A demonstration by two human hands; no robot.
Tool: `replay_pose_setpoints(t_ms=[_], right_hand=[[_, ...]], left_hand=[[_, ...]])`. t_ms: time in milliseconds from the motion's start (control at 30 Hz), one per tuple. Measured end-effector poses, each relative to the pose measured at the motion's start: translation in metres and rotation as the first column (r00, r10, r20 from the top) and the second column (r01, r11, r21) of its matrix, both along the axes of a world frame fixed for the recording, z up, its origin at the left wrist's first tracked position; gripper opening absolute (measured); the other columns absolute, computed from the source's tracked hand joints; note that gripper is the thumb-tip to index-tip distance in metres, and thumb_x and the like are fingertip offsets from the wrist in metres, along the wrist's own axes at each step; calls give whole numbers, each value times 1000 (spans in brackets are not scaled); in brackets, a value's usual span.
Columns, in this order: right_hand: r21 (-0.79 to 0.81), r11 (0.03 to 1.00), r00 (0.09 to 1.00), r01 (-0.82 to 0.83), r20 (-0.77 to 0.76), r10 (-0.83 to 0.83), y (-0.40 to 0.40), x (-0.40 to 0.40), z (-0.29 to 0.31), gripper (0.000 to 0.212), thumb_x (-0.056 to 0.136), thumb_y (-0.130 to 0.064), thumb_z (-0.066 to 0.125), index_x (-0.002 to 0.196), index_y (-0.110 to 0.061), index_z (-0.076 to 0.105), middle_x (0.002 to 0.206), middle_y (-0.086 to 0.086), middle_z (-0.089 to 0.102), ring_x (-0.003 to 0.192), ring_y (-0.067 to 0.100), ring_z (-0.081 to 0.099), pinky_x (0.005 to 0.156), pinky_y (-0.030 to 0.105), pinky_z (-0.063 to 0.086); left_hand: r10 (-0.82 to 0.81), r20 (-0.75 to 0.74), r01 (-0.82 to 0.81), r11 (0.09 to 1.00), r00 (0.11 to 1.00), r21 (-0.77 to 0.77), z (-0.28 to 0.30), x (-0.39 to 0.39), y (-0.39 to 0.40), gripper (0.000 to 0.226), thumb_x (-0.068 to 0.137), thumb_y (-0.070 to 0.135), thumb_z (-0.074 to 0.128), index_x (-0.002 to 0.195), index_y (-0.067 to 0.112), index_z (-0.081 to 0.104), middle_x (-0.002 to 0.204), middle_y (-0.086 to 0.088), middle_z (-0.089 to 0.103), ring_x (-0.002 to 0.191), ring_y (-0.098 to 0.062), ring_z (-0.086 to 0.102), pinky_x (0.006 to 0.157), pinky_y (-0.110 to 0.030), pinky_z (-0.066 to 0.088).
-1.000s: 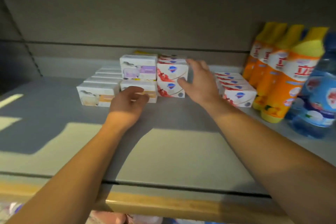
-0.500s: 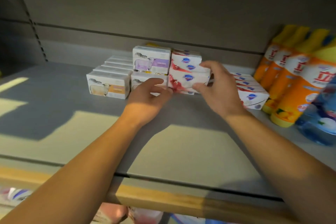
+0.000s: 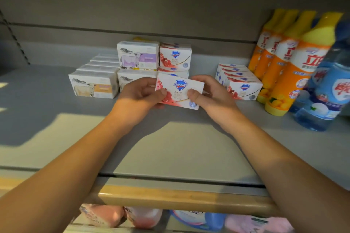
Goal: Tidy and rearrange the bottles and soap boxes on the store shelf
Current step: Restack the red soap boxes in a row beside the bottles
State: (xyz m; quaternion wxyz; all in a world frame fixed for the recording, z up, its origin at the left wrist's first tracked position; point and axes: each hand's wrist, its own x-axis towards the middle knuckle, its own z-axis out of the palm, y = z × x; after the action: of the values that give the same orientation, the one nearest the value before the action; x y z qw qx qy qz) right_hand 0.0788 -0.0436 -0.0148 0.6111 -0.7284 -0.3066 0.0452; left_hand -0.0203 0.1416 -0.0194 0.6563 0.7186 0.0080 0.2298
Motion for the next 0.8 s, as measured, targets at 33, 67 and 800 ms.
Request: replay_pose_setpoints(t_ms=[33, 67, 800], right_hand=[[32, 999, 999, -15, -50, 17, 2, -1, 0, 29, 88, -20, 70, 116, -24, 61, 110, -3, 72, 99, 18, 69, 89, 44, 57], [62, 998, 995, -30, -89, 36, 3, -1, 0, 25, 89, -19, 69, 113, -22, 62, 106, -2, 73, 96, 20, 71, 85, 47, 58], [-47, 997, 997, 67, 35, -65, 7, 0, 1, 12, 89, -33, 66, 101, -34, 67, 101, -8, 72, 90, 13, 70, 83, 39, 59]], left_hand=[[2, 5, -2, 1000, 1000, -22, 0, 0, 0, 18, 90, 10, 64, 107, 14, 67, 93, -6, 76, 86, -18, 72, 71, -27, 58], [6, 5, -6, 999, 1000, -39, 0, 0, -1, 17, 90, 11, 63, 106, 14, 67, 91, -5, 76, 85, -17, 72, 71, -26, 58], [115, 6, -115, 993, 993, 5, 1, 0, -6, 22, 86, 11, 69, 108, 8, 67, 82, -7, 75, 72, -18, 67, 70, -32, 60]])
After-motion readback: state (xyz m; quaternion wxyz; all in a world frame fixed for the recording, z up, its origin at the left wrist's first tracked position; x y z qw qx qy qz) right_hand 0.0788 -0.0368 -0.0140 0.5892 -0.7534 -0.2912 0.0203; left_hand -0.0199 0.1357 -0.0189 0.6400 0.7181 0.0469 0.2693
